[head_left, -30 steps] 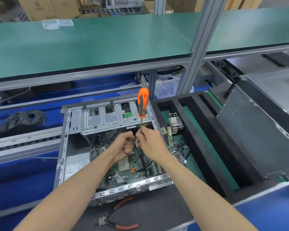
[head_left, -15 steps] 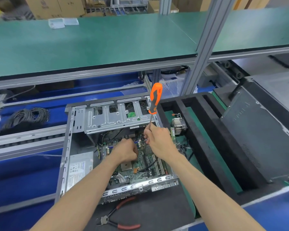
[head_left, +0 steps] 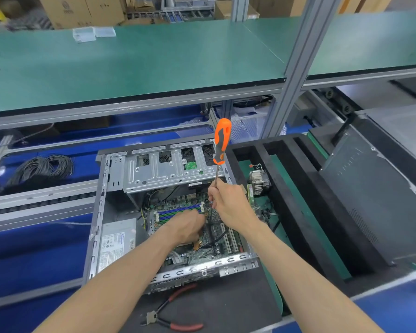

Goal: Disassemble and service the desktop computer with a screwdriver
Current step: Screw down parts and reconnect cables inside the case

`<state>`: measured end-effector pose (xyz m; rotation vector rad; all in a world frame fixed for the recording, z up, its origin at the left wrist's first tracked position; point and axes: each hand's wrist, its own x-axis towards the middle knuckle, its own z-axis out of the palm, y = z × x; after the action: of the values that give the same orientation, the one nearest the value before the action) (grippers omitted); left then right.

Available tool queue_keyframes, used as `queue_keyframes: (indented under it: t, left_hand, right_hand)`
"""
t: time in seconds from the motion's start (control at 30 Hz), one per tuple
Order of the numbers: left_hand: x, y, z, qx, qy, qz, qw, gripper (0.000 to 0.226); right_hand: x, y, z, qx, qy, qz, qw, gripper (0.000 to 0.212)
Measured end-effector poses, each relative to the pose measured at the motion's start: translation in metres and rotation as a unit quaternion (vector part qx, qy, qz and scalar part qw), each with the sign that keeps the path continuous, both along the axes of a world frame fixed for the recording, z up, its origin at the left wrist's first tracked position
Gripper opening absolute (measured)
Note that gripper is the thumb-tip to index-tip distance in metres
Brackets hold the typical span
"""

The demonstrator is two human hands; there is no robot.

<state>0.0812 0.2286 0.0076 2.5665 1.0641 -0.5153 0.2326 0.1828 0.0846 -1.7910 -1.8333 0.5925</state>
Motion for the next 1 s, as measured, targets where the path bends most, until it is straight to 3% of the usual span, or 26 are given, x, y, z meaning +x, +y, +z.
queue_keyframes:
  t: [0.27, 0.43, 0.5, 0.6, 0.67, 0.73, 0.83, 1.0]
  left_hand:
    - [-0.002, -0.001, -0.003, -0.045, 0.027, 0.004, 0.999, 0.004]
    - [-0.006, 0.004, -0.003, -0.097, -0.065, 0.109, 0.987, 0.013]
    - [-0.008, 0.008, -0.001, -0.151, -0.131, 0.192, 0.961, 0.018]
    - [-0.013, 0.010, 0.003, -0.241, -0.252, 0.328, 0.878, 0.019]
    - [-0.013, 0.013, 0.002, -0.233, -0.276, 0.369, 0.857, 0.022]
    - [-0.012, 0.014, 0.004, -0.168, -0.265, 0.378, 0.871, 0.026]
    - [-0.011, 0.014, 0.003, -0.084, -0.222, 0.303, 0.923, 0.023]
    - [-0.007, 0.006, 0.002, -0.079, -0.168, 0.190, 0.964, 0.011]
  right_hand:
    - [0.003, 0.000, 0.003, 0.006, 0.004, 0.007, 1.000, 0.028]
    - [0.003, -0.002, 0.004, 0.007, 0.038, -0.005, 0.999, 0.031]
    - [0.003, -0.003, 0.005, 0.006, 0.043, -0.005, 0.999, 0.032]
    - [0.003, -0.004, 0.007, 0.007, 0.044, -0.002, 0.999, 0.032]
    - [0.004, -0.004, 0.008, 0.002, 0.041, -0.001, 0.999, 0.032]
    - [0.004, -0.004, 0.008, -0.002, 0.035, 0.000, 0.999, 0.032]
    - [0.004, -0.004, 0.007, -0.004, 0.028, 0.005, 1.000, 0.033]
    - [0.004, -0.005, 0.005, 0.006, 0.031, 0.004, 0.999, 0.034]
